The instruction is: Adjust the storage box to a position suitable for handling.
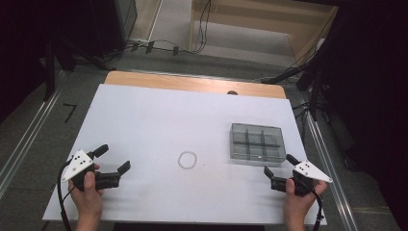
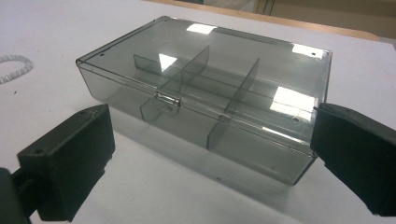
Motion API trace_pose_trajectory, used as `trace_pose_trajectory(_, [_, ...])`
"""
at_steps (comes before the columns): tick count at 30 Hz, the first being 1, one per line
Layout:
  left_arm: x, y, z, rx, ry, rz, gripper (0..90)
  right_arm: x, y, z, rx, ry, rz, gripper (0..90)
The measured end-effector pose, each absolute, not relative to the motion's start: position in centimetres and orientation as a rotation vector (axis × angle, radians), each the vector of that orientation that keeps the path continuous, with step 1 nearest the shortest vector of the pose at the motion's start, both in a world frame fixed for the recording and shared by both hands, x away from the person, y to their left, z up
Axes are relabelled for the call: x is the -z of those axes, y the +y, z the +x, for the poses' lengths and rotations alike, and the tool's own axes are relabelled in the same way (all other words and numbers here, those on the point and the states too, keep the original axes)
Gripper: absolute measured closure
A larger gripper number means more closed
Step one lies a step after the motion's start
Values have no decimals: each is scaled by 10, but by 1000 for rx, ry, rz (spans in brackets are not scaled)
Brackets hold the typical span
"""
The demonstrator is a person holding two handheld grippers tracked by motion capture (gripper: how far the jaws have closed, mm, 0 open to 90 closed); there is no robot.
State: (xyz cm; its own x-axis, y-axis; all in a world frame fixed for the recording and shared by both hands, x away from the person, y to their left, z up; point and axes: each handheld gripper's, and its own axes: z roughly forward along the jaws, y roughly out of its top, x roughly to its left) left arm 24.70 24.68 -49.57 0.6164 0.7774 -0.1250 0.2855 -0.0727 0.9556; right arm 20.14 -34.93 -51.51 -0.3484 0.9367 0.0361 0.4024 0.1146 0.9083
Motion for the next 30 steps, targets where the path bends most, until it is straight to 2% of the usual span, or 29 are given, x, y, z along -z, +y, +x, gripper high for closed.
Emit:
trace_pose_trajectory(19, [498, 241, 246, -539, 888, 1682, 0, 494, -347, 204, -1243, 1800, 1296, 0])
trace_pose_trajectory(30, [498, 241, 246, -535, 894, 1685, 0, 470, -359, 232, -1234, 1775, 1294, 0])
